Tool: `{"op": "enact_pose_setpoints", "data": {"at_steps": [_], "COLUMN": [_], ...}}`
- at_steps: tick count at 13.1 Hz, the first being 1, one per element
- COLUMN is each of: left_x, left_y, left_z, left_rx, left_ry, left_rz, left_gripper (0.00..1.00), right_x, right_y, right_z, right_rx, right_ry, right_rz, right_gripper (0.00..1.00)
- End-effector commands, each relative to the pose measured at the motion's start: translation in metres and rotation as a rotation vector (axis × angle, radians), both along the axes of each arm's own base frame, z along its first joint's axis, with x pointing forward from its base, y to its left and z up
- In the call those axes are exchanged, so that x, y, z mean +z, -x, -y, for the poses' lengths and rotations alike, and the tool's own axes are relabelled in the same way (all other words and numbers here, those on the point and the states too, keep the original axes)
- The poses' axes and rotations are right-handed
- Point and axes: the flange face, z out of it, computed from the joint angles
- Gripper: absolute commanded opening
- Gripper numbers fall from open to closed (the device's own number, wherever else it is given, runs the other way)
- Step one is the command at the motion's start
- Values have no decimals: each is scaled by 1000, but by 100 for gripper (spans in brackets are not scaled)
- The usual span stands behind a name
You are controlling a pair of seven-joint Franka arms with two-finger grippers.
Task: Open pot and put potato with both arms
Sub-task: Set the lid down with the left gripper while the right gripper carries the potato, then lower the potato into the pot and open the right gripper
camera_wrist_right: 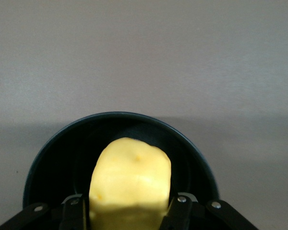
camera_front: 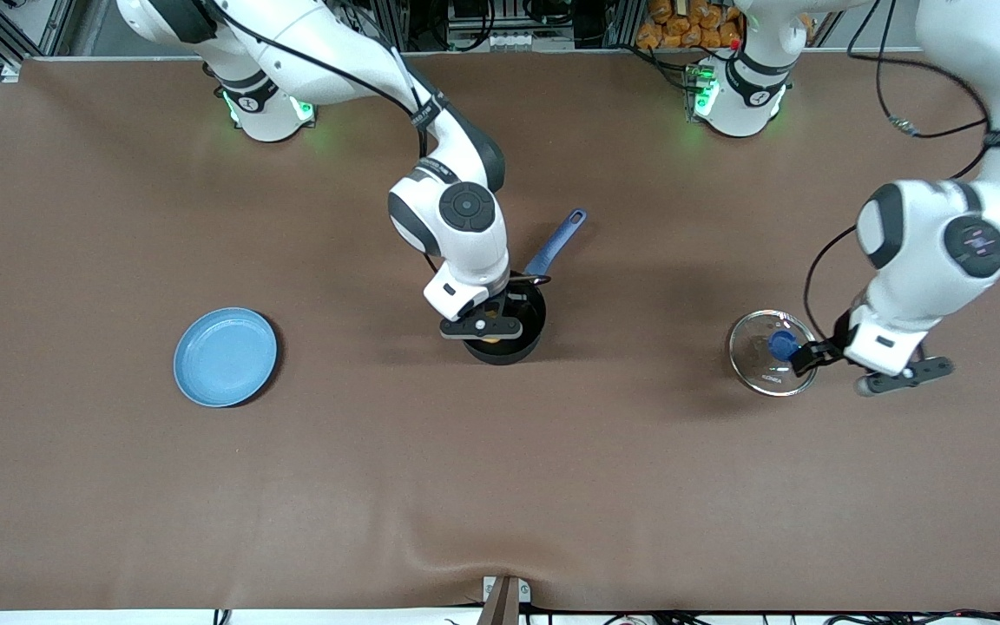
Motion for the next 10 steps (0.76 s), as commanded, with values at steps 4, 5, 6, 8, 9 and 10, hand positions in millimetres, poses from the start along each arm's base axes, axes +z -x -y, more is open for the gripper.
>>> {"op": "enact_pose_setpoints", "data": {"at_steps": [4, 5, 6, 8, 9, 10], "left_x": [145, 165, 180, 200, 213, 220], "left_y": [12, 21, 26, 34, 40, 44], "left_z": [43, 46, 49, 48, 48, 49], "left_rx": [-72, -92, -129, -141, -143, -146], "left_ry": [0, 16, 14, 11, 9, 7], "left_rz": [-79, -69, -57, -109, -129, -148], "left_gripper": [100, 100, 100, 100, 100, 100], "right_x": [-43, -49, -54, -62, -62, -62], "right_y": [1, 2, 2, 1, 0, 1], "right_z": [-6, -7, -7, -6, -5, -5], "right_rx": [3, 5, 0, -43, -45, -48], "right_ry": [22, 17, 12, 6, 4, 4], "right_rz": [-2, 2, 3, 2, 2, 0], "right_gripper": [0, 0, 0, 27, 49, 80]}}
